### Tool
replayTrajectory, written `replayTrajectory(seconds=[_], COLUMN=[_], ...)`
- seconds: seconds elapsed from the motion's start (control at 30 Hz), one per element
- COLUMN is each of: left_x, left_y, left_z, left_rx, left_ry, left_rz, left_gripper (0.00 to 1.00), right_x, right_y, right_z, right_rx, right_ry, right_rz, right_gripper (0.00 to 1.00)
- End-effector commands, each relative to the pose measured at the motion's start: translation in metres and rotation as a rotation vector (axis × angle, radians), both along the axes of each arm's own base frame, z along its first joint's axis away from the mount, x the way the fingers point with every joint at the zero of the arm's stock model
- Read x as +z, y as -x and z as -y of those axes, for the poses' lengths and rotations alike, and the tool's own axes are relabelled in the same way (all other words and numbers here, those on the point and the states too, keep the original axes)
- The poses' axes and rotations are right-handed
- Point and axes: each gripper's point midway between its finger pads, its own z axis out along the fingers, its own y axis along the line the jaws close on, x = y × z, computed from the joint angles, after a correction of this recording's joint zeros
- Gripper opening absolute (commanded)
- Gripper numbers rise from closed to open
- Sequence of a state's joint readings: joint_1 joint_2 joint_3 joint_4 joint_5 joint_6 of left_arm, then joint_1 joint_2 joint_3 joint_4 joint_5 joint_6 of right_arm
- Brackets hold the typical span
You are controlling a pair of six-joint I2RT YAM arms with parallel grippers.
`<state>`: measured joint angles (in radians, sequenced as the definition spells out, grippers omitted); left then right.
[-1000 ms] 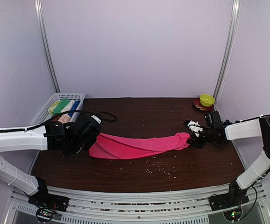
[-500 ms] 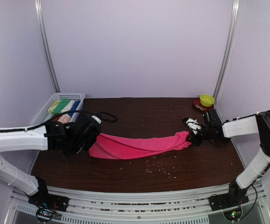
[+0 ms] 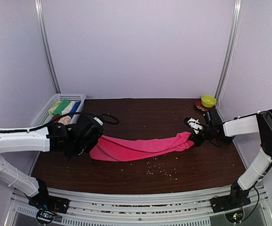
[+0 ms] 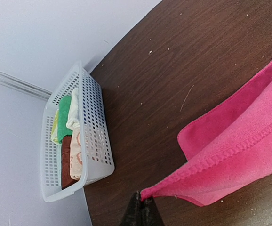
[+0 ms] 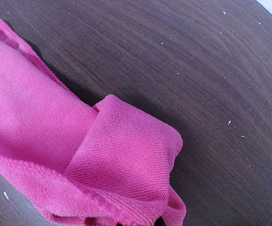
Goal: Roll the towels
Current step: Pick up the towel from the center of the board.
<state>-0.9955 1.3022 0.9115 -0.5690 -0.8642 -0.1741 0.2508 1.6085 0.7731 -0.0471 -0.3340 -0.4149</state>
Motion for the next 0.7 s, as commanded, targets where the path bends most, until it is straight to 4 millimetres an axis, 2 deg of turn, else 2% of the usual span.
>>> replayTrajectory(seconds=[0.0,0.13,0.23,0.3,0.43,0.67], left_x=[0.008,0.013,0.027,0.042,0.082,0.151], left_y=[-0.006,-0.007,-0.009,-0.010,-0.011,-0.004], left_z=[-0.002,-0.003,-0.003,-0.003,-0.002,0.010], left_rx=[0.026,0.035,0.044,0.053,0.047,-0.032], left_ry=[0.010,0.012,0.035,0.069,0.165,0.285], left_rz=[0.044,0.060,0.084,0.113,0.175,0.253], left_gripper=[0.00,0.00,0.00,0.00,0.00,0.00], right_x=[0.000,0.007,0.025,0.048,0.103,0.188], right_y=[0.000,-0.004,-0.015,-0.022,-0.023,0.000], right_z=[-0.003,0.005,0.025,0.044,0.066,0.099], right_rx=[0.024,0.007,-0.054,-0.116,-0.162,-0.115], right_ry=[-0.024,0.006,0.105,0.189,0.288,0.539], right_rz=[-0.046,-0.035,0.022,0.094,0.236,0.333], right_gripper=[0.00,0.00,0.00,0.00,0.00,0.00])
